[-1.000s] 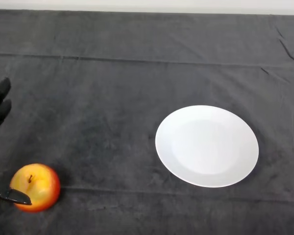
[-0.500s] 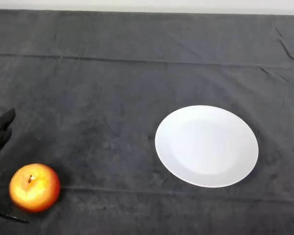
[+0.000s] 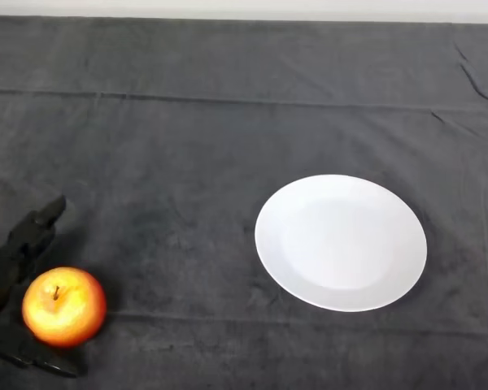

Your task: Move the apple to the plate

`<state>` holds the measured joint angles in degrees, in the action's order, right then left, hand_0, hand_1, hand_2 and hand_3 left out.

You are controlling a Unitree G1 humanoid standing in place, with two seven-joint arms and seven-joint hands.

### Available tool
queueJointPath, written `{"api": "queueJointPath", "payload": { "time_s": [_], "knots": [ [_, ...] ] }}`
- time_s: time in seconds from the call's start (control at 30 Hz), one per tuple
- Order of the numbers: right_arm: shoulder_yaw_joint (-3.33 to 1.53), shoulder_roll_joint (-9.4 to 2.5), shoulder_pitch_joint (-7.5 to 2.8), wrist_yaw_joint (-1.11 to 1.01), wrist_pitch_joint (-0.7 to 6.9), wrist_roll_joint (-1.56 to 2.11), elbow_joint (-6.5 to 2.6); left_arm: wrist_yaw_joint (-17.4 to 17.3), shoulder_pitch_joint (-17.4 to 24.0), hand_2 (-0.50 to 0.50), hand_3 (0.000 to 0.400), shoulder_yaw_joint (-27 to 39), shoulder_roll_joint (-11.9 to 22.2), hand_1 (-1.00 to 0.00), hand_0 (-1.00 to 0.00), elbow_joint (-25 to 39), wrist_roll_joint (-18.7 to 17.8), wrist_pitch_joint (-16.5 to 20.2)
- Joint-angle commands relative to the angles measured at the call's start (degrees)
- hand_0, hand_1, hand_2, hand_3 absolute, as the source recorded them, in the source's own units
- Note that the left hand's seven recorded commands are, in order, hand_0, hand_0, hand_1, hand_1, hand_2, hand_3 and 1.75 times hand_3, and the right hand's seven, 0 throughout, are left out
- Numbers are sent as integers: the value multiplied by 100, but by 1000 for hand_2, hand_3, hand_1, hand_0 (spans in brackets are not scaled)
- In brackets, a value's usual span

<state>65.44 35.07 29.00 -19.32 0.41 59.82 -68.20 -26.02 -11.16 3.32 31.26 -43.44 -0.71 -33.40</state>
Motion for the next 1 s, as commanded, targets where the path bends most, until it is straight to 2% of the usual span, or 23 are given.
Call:
{"api": "queueJointPath", "payload": {
  "time_s": [0.03,0.2,0.23,0.27,0.3,0.33,0.37,0.4,0.73,1.0],
  "knots": [
    [25,99,-41,58,25,58,196,93,-243,0,0,-24,-19,0,0,-208,184,-170],
    [26,101,-40,56,25,59,191,155,-299,0,0,-101,-12,0,0,-375,329,-311],
    [26,102,-40,55,25,59,189,172,-316,-31,25,-115,-7,0,-63,-411,361,-339],
    [26,102,-40,55,25,60,188,188,-330,-249,215,-126,-2,-39,-537,-441,387,-363],
    [27,103,-39,54,25,60,187,208,-346,-275,275,-138,4,-137,-686,-472,417,-388],
    [27,103,-39,53,25,60,186,225,-361,-222,400,-146,11,-557,-1000,-497,441,-407],
    [27,104,-39,53,24,60,185,251,-380,-16,400,-156,20,-969,-1000,-530,473,-435],
    [27,105,-39,52,24,60,184,272,-391,0,400,-161,26,-1000,-1000,-551,495,-455],
    [29,109,-36,47,23,62,173,515,-438,0,400,-198,49,-1000,-1000,-611,667,-585],
    [29,111,-35,44,23,62,169,601,-450,0,400,-176,37,-1000,-1000,-213,634,-358]
  ]
}}
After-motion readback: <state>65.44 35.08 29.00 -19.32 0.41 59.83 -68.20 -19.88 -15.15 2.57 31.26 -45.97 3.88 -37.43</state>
